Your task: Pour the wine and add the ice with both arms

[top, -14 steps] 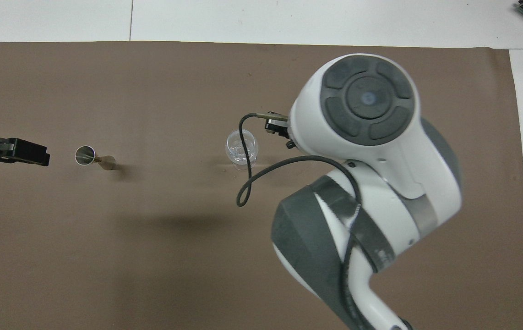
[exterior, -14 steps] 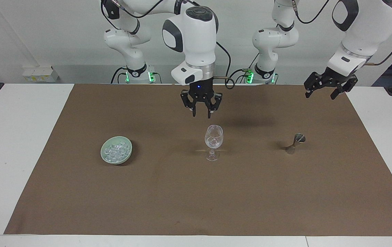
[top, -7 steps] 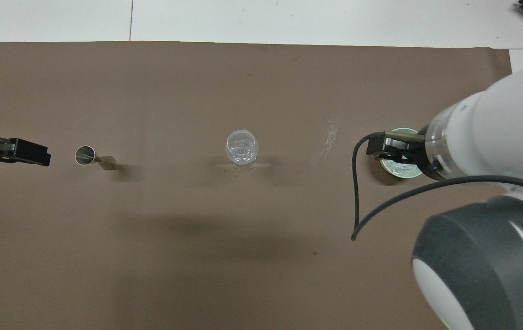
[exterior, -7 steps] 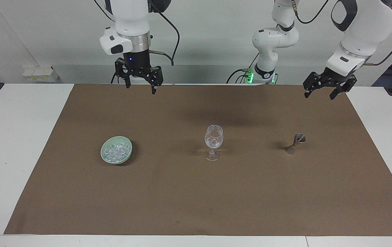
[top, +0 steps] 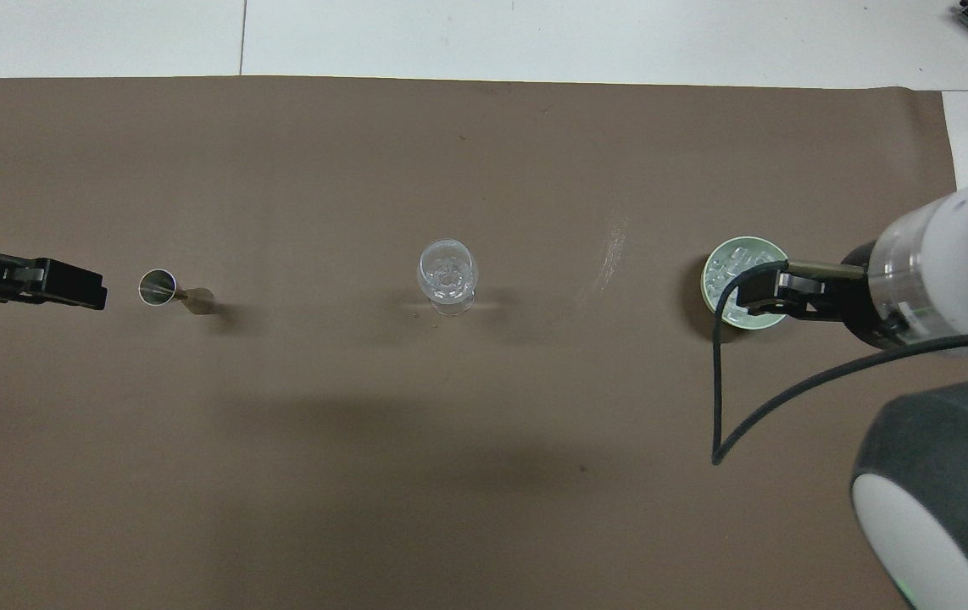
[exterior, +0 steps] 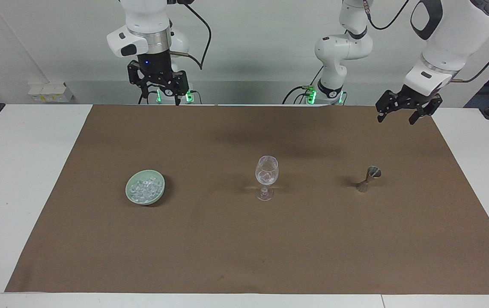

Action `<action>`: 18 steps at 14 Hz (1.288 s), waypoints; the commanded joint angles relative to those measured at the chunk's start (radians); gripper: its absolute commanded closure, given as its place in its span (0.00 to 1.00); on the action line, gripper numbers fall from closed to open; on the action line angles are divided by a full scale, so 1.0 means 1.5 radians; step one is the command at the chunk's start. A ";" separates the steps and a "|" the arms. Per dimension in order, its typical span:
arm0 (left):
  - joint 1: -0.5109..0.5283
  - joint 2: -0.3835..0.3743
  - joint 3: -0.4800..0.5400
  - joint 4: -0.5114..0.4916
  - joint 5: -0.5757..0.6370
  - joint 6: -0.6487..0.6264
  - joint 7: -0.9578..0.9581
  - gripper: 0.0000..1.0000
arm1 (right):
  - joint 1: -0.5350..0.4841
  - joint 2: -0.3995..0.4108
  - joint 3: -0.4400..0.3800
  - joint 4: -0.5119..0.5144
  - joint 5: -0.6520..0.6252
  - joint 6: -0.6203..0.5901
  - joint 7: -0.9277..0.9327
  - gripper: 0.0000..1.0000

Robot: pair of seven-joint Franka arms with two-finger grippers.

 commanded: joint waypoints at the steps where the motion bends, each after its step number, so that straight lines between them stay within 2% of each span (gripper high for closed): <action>1: -0.008 -0.007 0.007 -0.014 0.002 0.014 -0.038 0.00 | -0.042 -0.013 0.002 -0.014 0.027 0.001 -0.053 0.00; 3: -0.003 -0.008 0.007 -0.017 0.002 0.021 -0.051 0.00 | -0.049 -0.012 -0.002 -0.010 0.032 0.001 -0.068 0.00; 6: -0.003 -0.009 0.007 -0.019 0.002 0.020 -0.053 0.00 | -0.010 -0.007 -0.068 0.006 0.034 0.003 -0.104 0.00; 10: -0.002 -0.007 0.009 -0.017 0.006 0.011 -0.047 0.00 | 0.044 -0.002 -0.125 0.013 0.021 0.002 -0.127 0.00; 14: -0.002 -0.008 0.012 0.002 0.023 0.004 -0.040 0.00 | 0.037 0.003 -0.127 0.008 0.037 0.008 -0.128 0.00; 18: -0.002 -0.016 0.014 0.019 0.041 -0.047 -0.022 0.00 | 0.040 0.000 -0.125 0.006 0.038 0.003 -0.124 0.00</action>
